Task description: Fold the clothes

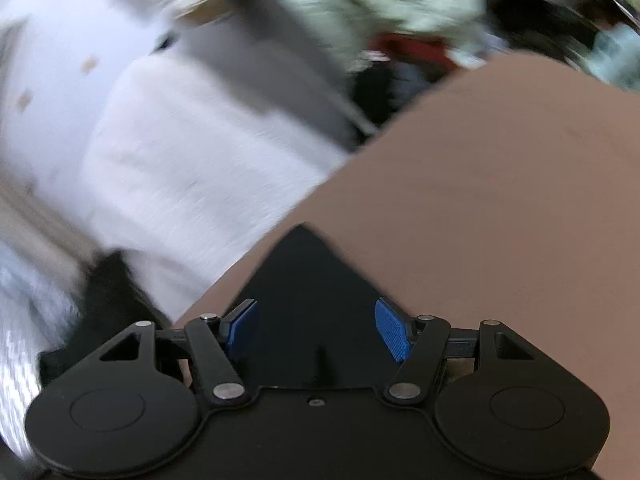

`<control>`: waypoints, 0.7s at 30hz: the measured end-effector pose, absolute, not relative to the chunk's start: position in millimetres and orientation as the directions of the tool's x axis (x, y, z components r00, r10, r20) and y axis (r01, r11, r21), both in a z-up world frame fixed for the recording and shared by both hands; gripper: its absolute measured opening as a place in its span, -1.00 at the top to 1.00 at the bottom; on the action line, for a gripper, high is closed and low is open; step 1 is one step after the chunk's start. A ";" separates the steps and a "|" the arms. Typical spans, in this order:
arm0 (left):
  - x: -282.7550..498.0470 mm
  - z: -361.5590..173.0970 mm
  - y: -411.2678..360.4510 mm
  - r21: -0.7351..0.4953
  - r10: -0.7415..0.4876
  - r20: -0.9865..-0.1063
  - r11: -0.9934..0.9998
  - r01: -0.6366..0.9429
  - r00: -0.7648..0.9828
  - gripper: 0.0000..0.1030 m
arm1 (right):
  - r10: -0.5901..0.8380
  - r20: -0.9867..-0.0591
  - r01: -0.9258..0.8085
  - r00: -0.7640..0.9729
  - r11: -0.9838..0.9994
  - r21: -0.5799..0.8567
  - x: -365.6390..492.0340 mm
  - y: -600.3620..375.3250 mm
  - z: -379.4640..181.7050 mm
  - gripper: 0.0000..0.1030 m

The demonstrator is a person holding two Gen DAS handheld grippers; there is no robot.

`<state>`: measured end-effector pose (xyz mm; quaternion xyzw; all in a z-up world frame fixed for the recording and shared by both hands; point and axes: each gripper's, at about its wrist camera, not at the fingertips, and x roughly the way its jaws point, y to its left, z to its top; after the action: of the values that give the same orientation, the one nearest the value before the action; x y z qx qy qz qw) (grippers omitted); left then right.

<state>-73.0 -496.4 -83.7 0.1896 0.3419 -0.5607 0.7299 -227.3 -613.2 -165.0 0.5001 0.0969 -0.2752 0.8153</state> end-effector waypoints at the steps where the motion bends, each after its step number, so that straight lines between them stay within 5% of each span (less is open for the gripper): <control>1: -71.9 -96.8 -501.2 -0.135 -0.651 -0.752 0.301 0.944 0.100 0.45 | -0.343 -0.434 0.537 0.833 0.310 0.785 -229.5 -618.2 -174.5 -0.39; 5: -59.3 -96.7 -463.6 -0.233 -0.713 -0.698 0.319 0.919 0.071 0.04 | -0.246 -0.373 0.428 0.895 0.235 0.873 -224.1 -627.4 -194.9 -0.39; 10: -22.3 -82.0 -411.3 -0.246 -0.759 -0.621 0.427 0.870 0.197 -0.19 | -0.172 -0.263 0.297 0.949 0.221 0.929 -212.2 -621.9 -196.2 -0.51; 13: -2.9 -91.8 -401.8 -0.175 -0.695 -0.644 0.540 0.823 0.319 -0.23 | -0.135 -0.327 0.351 0.935 0.247 0.903 -198.8 -615.5 -194.3 -0.58; 21: 25.6 -143.8 -391.9 -0.259 -0.656 -0.697 0.609 0.750 0.291 -0.23 | -0.068 -0.452 0.450 0.889 0.310 0.838 -155.7 -604.9 -208.7 -0.76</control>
<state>25.6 -391.9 -143.8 0.0586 0.4026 -0.4385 0.8014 -155.7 -604.9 -208.7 0.5641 0.1691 -0.1636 0.7915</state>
